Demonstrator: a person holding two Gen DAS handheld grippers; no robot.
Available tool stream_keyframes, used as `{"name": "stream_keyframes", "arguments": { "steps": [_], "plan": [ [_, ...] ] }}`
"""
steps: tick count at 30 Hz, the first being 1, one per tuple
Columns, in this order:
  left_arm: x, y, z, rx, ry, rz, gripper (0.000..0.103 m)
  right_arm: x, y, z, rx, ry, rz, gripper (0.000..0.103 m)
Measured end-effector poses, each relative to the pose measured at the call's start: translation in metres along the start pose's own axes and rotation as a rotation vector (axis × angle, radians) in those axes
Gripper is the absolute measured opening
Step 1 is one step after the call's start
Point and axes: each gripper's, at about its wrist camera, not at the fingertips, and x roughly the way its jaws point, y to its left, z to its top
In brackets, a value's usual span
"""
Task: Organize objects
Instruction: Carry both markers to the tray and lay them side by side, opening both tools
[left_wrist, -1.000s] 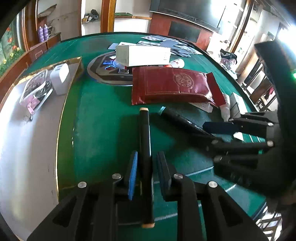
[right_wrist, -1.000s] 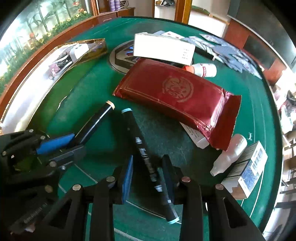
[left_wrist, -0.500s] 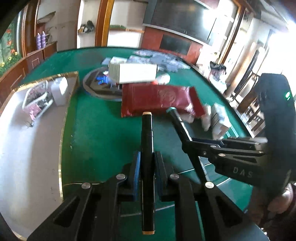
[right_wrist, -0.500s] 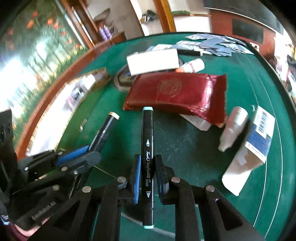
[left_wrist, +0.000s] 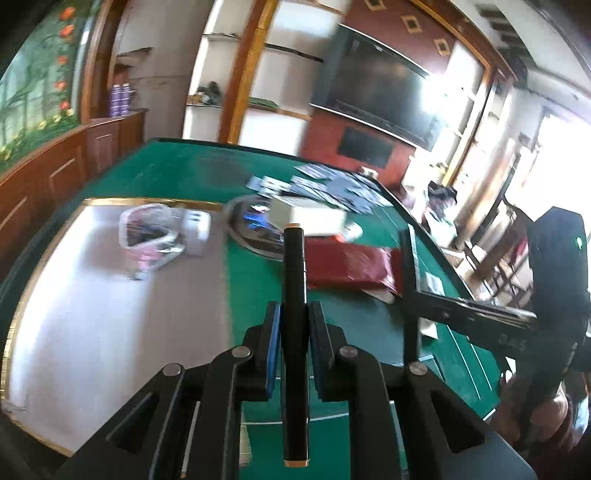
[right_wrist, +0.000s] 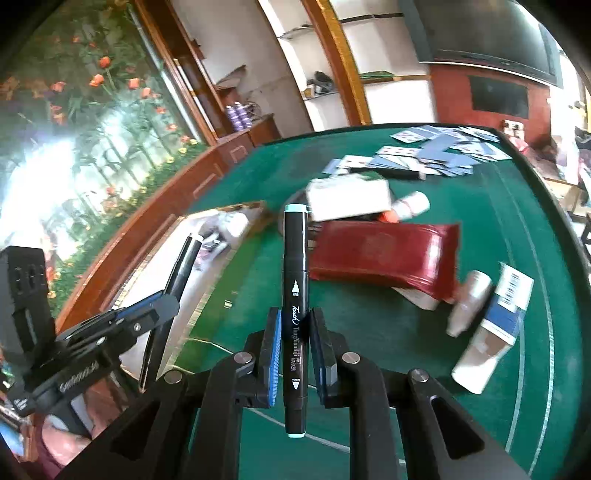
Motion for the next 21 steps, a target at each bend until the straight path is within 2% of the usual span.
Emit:
{"name": "stream_keyframes", "arguments": {
  "steps": [5,12,21],
  "plan": [
    [-0.018,0.046,0.014,-0.047,-0.027,0.087,0.014,0.014,0.033,0.012,-0.009,0.017,0.096,0.017],
    [-0.018,0.112,0.045,-0.05,-0.001,0.235,0.014,0.055,0.086,0.029,-0.012,0.076,0.22,0.017],
    [0.038,0.177,0.072,-0.108,0.124,0.248,0.014,0.139,0.145,0.049,0.016,0.183,0.291,0.017]
  ]
}}
